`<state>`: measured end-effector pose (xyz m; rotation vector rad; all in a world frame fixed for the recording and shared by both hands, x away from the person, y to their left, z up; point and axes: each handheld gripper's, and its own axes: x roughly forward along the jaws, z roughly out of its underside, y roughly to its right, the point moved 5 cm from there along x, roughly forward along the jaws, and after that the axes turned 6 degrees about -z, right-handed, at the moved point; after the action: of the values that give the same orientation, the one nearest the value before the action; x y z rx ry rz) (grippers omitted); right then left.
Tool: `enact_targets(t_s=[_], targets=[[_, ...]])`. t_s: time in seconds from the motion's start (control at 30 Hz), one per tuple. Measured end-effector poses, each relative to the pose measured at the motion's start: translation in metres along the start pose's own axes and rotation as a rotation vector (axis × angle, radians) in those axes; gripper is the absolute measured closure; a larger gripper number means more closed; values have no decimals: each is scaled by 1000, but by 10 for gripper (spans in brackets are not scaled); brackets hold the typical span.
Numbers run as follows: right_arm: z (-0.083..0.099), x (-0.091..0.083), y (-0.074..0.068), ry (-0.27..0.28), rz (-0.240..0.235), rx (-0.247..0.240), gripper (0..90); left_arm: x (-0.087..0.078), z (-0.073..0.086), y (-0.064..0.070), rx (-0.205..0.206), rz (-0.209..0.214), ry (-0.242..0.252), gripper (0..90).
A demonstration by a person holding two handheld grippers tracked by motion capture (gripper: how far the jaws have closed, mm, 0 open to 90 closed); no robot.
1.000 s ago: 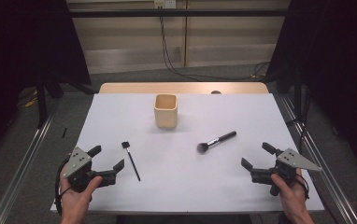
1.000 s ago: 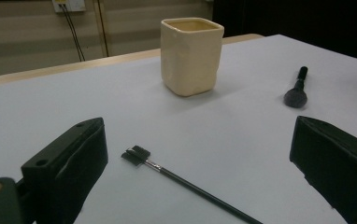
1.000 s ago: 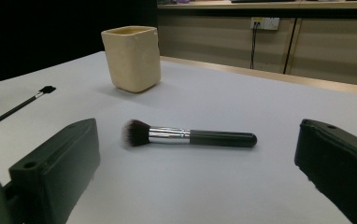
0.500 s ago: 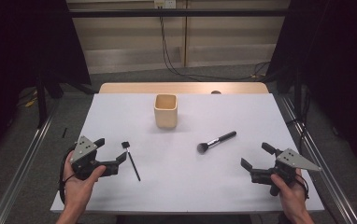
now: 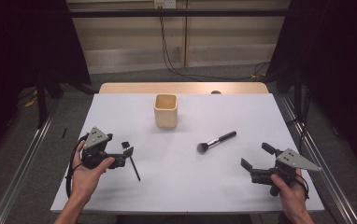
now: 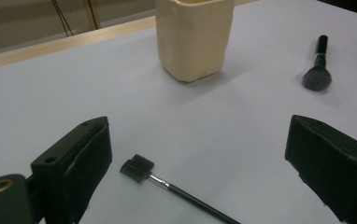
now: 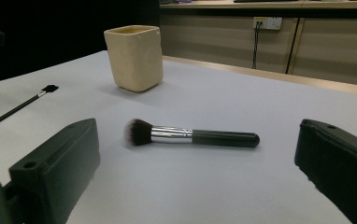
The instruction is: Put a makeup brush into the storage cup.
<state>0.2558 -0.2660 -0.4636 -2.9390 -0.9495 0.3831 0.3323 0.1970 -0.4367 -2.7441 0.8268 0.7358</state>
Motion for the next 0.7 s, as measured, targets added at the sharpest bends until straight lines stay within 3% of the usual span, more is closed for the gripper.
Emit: enact_targets(t_s=[0.13,0.33,0.4,0.47,0.57,0.7], targets=[[0,0,0,-2,-1,3,0,4,-3,-4,-27,-16,-10,60],[0,0,0,-4,-1,3,0,13,-1,-7,-46,-4,-99,53],[0,0,0,-4,-1,6,0,16,-1,-8,-36,11,-124,53],[0,0,0,-4,-1,3,0,18,-2,-11,-32,-13,-141,53],[0,0,0,-5,-2,4,0,20,-3,-13,-39,-9,-164,53],[0,0,0,-5,-3,6,0,21,-2,-14,-52,-28,-248,64]])
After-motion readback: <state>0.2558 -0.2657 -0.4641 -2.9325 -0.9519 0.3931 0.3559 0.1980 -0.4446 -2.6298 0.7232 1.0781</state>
